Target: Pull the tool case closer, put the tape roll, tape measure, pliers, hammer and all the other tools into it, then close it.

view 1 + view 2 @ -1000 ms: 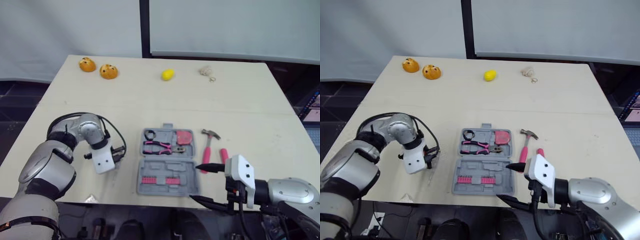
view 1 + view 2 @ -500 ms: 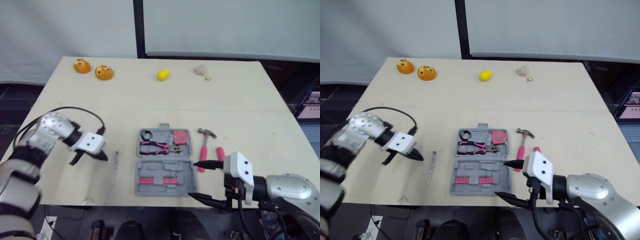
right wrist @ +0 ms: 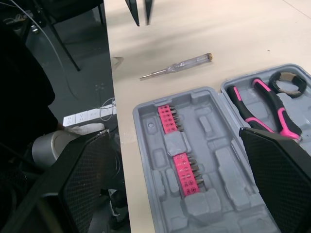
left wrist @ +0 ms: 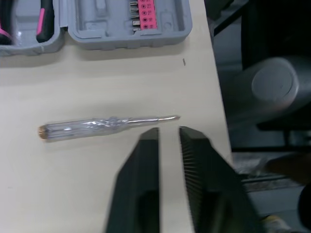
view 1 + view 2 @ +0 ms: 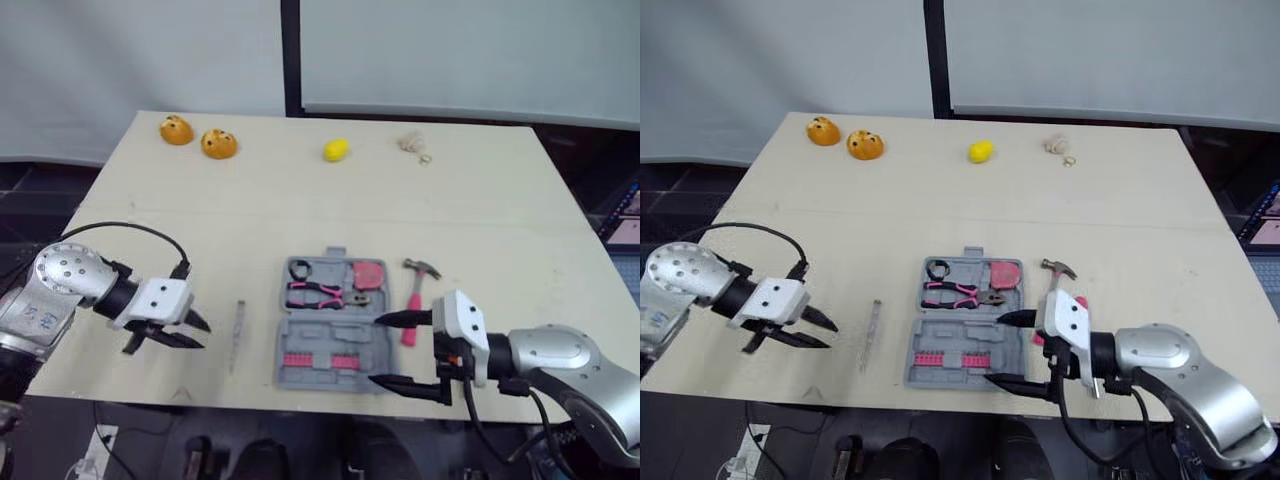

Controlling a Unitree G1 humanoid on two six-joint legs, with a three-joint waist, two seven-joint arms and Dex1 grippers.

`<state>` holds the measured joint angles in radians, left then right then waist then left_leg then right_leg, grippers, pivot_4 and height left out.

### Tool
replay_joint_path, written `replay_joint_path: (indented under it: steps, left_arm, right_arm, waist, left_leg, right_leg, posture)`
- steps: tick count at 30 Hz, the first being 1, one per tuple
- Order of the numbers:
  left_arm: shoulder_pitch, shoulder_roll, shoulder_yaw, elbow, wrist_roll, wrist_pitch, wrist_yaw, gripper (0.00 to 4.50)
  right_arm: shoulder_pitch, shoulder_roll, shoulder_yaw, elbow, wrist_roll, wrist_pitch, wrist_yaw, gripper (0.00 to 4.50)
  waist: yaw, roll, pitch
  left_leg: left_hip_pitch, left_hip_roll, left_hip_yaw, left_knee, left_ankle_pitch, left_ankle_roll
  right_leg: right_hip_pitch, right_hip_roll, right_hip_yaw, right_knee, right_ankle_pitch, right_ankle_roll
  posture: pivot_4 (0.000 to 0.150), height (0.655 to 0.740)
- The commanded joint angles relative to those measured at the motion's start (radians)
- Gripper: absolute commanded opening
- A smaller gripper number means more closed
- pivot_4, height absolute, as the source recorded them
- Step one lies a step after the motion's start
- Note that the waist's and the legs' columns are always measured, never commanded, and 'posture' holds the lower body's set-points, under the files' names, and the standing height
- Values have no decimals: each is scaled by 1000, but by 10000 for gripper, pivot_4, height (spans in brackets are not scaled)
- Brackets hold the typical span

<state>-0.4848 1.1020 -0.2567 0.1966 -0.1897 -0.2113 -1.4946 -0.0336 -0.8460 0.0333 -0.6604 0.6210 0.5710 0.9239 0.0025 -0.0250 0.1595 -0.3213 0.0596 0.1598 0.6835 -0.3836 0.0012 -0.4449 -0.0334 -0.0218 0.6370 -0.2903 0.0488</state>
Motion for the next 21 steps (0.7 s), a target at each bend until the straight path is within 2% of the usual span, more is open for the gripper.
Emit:
replay_joint_path:
  steps: [1,10,15,21]
  left_arm:
    - [-127,-82,-64,186,110,-342,-92,25592]
    - [-451,-272,-317,689,294,-892,-112,25592]
    - [-549,-348,-395,862,408,-1037,-37,25592]
    - [-588,-396,-434,952,535,-1117,59,25592]
  right_arm:
    - [26,1,-33,-50,14,-3,-13,45000]
    - [165,0,-105,-166,24,26,-92,45000]
    - [194,7,-122,-196,22,33,-127,45000]
    - [196,17,-140,-193,12,32,-158,45000]
  waist:
    - [4,0,0]
    - [-7,-1,0]
    - [-7,-1,-1]
    - [-5,-2,-1]
  left_leg:
    - [0,0,2,0,0,0]
    - [1,-1,3,0,0,-1]
    - [1,-1,-1,0,-1,0]
    - [1,-1,-2,0,-1,1]
  right_leg:
    - [0,0,0,0,0,0]
    - [0,-1,2,0,1,1]
    - [0,3,5,0,1,1]
    - [0,3,6,0,1,1]
  posture:
    - [1500,7370]
    - [1500,7370]
    - [1500,7370]
    - [1500,7370]
